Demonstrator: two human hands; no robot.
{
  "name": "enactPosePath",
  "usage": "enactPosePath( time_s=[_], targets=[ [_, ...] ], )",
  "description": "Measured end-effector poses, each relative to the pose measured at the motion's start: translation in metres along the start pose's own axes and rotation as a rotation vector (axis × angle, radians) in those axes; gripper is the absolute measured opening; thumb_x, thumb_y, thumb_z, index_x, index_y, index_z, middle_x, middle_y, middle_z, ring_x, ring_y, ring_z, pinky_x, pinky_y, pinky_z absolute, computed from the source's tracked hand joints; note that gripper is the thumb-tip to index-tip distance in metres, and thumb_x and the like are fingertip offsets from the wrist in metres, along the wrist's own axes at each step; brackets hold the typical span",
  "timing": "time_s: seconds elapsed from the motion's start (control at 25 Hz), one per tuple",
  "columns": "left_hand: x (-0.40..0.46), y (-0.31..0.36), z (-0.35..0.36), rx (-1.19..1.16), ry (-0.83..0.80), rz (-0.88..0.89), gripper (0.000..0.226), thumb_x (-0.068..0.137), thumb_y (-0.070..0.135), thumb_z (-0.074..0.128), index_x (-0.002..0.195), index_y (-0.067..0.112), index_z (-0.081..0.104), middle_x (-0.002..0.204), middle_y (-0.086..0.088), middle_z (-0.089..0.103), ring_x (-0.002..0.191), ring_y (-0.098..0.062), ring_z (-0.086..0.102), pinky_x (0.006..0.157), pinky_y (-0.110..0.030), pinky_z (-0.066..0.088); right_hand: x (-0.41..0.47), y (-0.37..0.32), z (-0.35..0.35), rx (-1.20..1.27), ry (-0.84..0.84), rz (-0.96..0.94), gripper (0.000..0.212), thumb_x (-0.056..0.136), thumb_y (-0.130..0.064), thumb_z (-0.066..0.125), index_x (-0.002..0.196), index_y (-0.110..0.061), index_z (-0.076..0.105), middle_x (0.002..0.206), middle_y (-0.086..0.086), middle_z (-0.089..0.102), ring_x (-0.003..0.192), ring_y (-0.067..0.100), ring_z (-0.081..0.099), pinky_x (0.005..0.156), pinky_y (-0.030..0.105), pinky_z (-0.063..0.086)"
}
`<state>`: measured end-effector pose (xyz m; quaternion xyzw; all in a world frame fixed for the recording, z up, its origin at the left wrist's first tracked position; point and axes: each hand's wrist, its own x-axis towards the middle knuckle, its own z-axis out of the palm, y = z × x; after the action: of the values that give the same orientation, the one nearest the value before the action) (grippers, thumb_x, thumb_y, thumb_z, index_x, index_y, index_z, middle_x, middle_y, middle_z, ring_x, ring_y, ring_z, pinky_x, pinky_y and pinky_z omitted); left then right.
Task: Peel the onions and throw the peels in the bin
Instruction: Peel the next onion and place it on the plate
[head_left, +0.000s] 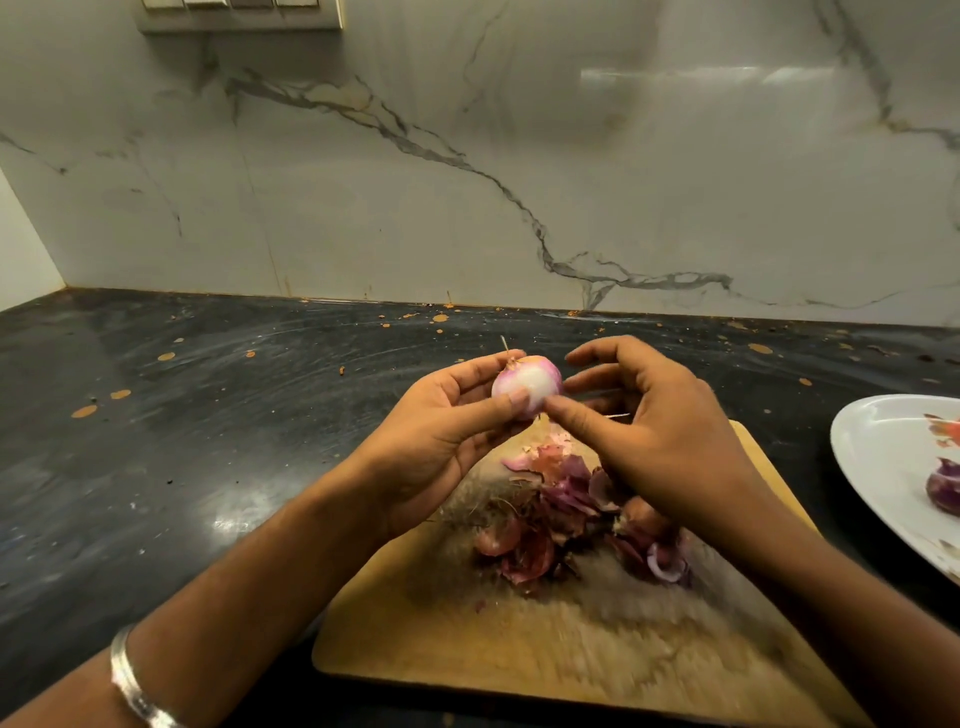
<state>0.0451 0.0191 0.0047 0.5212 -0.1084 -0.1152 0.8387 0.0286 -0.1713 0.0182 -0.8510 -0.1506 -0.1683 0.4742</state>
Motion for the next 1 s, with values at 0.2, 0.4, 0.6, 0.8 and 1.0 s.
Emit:
enactPosePath(
  time_s=[0.2, 0.4, 0.6, 0.8, 1.0],
  targets=[
    [-0.0002, 0.001, 0.002, -0.006, -0.028, -0.022, 0.044, 0.083, 0.014, 0.062, 0.125, 0.001, 0.06, 0.12, -0.019, 0.069, 0.107, -0.025, 0.068, 0.09, -0.031, 0.057, -0.0031, 0.0015, 0.0035, -0.044, 0.014, -0.022, 0.03, 0.08, -0.023, 0.082, 0.106, -0.028, 0.068, 0.071, -0.008, 0.075, 0.063, 0.0, 0.069, 0.055, 0.018, 0.054],
    [0.0032, 0.0016, -0.0026, -0.06, 0.035, 0.004, 0.047, 0.085, 0.011, 0.06, 0.13, -0.001, 0.056, 0.127, -0.023, 0.064, 0.111, -0.028, 0.066, 0.092, -0.033, 0.056, -0.0032, 0.0017, 0.0041, -0.167, -0.032, -0.071, 0.015, 0.087, -0.01, 0.074, 0.093, -0.023, 0.077, 0.076, -0.014, 0.074, 0.071, -0.006, 0.067, 0.063, 0.008, 0.049],
    [0.0041, 0.0, -0.0045, -0.017, 0.024, 0.015, 0.056, 0.075, -0.001, 0.067, 0.13, 0.006, 0.059, 0.12, -0.021, 0.068, 0.104, -0.027, 0.07, 0.088, -0.032, 0.058, -0.0022, -0.0011, 0.0008, -0.101, 0.034, -0.105, 0.005, 0.089, -0.018, 0.072, 0.091, -0.023, 0.073, 0.076, -0.013, 0.074, 0.071, -0.004, 0.067, 0.062, 0.01, 0.05],
    [0.0018, 0.0003, -0.005, 0.06, 0.019, 0.024, 0.061, 0.072, -0.004, 0.069, 0.13, 0.008, 0.058, 0.118, -0.013, 0.071, 0.106, -0.023, 0.07, 0.081, -0.027, 0.059, -0.0028, -0.0016, -0.0014, -0.098, 0.019, -0.097, 0.011, 0.084, -0.018, 0.079, 0.085, -0.024, 0.07, 0.069, -0.009, 0.071, 0.06, 0.0, 0.066, 0.053, 0.013, 0.049],
    [-0.0013, 0.0005, -0.0026, 0.107, -0.017, 0.015, 0.057, 0.071, -0.005, 0.07, 0.126, 0.005, 0.062, 0.119, -0.015, 0.07, 0.104, -0.026, 0.071, 0.082, -0.032, 0.061, -0.0015, -0.0005, -0.0027, 0.026, 0.053, -0.06, 0.014, 0.084, -0.03, 0.078, 0.098, -0.026, 0.075, 0.082, -0.013, 0.075, 0.07, -0.003, 0.069, 0.063, 0.012, 0.053]
  ],
)
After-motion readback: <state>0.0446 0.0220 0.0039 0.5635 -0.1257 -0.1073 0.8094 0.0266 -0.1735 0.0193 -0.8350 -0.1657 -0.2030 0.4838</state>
